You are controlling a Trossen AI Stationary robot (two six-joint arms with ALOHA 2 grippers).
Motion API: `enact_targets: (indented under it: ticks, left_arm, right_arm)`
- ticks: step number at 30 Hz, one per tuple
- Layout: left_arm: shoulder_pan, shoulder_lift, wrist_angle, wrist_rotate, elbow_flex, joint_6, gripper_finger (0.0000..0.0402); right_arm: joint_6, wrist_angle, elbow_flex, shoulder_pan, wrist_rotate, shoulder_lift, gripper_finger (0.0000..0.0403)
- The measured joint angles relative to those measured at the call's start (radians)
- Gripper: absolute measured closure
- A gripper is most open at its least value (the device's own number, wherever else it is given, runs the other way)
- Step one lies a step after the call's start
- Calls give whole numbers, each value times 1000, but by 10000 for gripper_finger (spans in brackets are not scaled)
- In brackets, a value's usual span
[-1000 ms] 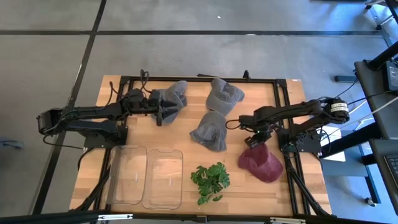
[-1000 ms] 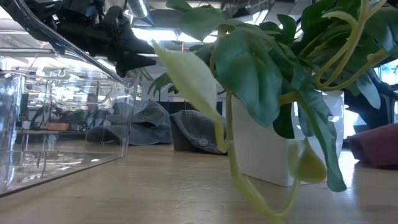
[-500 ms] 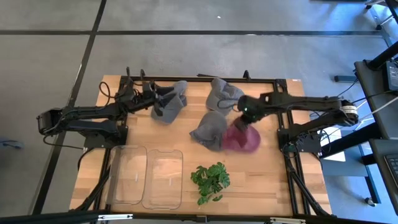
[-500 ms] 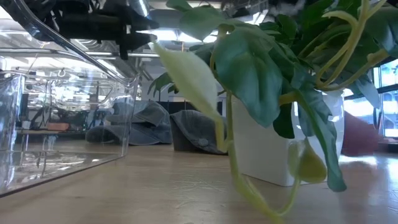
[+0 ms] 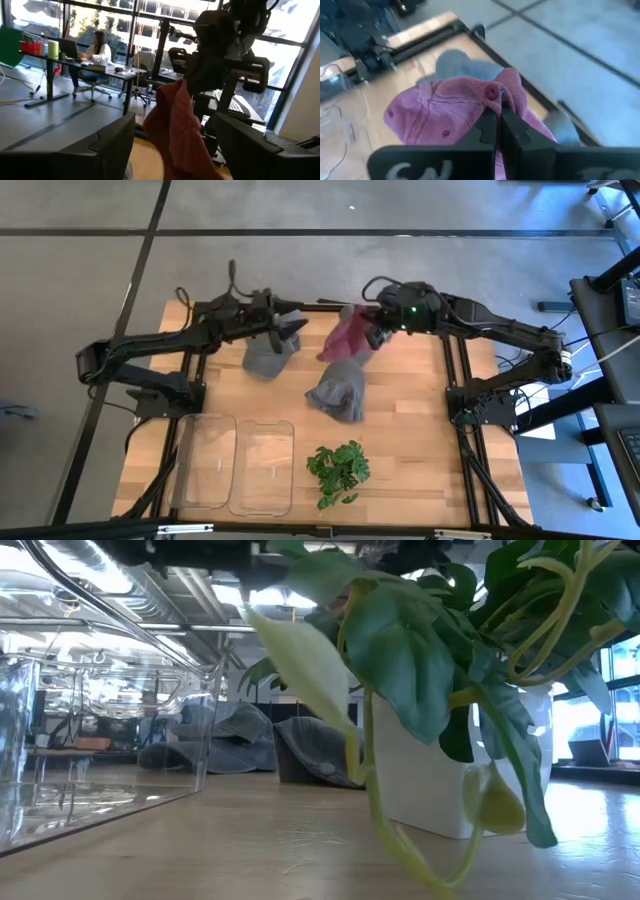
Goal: Pick & Place hat
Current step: Put the red cap into the left transparent bin
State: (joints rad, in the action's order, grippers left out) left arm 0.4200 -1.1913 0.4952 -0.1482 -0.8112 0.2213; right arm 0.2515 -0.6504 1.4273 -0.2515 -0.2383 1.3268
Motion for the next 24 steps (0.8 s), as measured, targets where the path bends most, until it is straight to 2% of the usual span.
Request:
enact_targets:
  ticks: [4, 11, 18, 24]
  left_arm:
    - [-16, -53, 3, -6, -43, -5, 131]
    - [-48, -91, -75, -1, -45, 17, 130]
    - [-81, -138, -144, 120, -45, 20, 132]
    - [-93, -148, -132, 130, -45, 64, 140]
  right_arm:
    - [-30, 78, 0, -1, 1, 46, 397]
    - [-24, 95, 0, -1, 2, 116, 397]
    - [-26, 165, 0, -1, 51, 141, 397]
    - [-25, 162, 0, -1, 56, 141, 394]
